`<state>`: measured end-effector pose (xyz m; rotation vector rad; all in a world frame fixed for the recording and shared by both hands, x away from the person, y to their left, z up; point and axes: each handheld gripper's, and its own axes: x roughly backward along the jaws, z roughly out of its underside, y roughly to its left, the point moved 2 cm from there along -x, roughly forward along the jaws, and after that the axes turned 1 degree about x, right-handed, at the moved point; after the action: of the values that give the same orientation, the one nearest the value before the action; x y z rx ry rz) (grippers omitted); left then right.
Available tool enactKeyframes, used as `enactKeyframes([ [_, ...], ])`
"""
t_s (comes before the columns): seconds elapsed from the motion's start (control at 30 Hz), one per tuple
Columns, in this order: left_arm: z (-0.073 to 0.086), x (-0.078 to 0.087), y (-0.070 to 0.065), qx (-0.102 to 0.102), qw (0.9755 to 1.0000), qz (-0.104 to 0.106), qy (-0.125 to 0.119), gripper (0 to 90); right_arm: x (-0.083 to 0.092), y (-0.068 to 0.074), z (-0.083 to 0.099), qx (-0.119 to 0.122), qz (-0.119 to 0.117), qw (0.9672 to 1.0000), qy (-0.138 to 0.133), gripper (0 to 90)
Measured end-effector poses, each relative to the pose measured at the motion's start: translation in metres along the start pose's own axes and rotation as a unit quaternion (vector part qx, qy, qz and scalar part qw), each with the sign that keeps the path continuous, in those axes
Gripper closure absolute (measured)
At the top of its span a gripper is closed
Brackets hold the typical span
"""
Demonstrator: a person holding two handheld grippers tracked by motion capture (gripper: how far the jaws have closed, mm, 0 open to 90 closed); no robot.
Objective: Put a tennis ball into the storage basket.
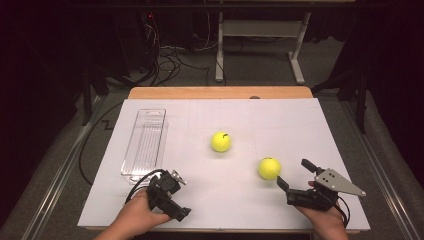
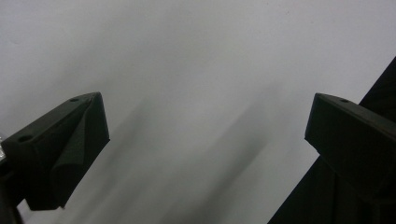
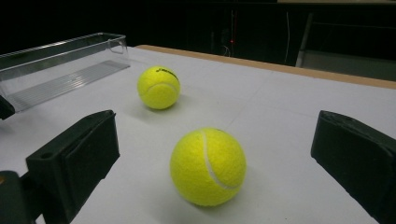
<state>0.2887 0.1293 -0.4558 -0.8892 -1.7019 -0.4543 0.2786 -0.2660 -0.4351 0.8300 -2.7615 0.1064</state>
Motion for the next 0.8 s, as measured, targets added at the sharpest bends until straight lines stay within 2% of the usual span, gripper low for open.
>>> enactKeyframes([
  [0.13, -0.004, 0.003, 0.001, 0.008, 0.9999, 0.009, 0.011, 0.7, 0.0, 0.0, 0.0, 0.001, -0.001, 1.0, -0.001, 1.4],
  [0.3, -0.011, 0.004, 0.0, 0.005, 0.9994, 0.007, 0.035, 0.7, 0.0, 0.001, 0.0, 0.002, -0.001, 1.0, -0.001, 1.4],
  [0.6, -0.029, 0.01, -0.006, 0.005, 0.9986, 0.013, 0.05, 0.7, 0.001, 0.0, -0.001, 0.002, -0.001, 1.0, -0.004, 1.4],
  [0.8, -0.041, 0.012, -0.007, 0.009, 0.9978, 0.03, 0.058, 0.7, 0.002, 0.0, -0.001, 0.002, -0.002, 1.0, -0.005, 1.4],
])
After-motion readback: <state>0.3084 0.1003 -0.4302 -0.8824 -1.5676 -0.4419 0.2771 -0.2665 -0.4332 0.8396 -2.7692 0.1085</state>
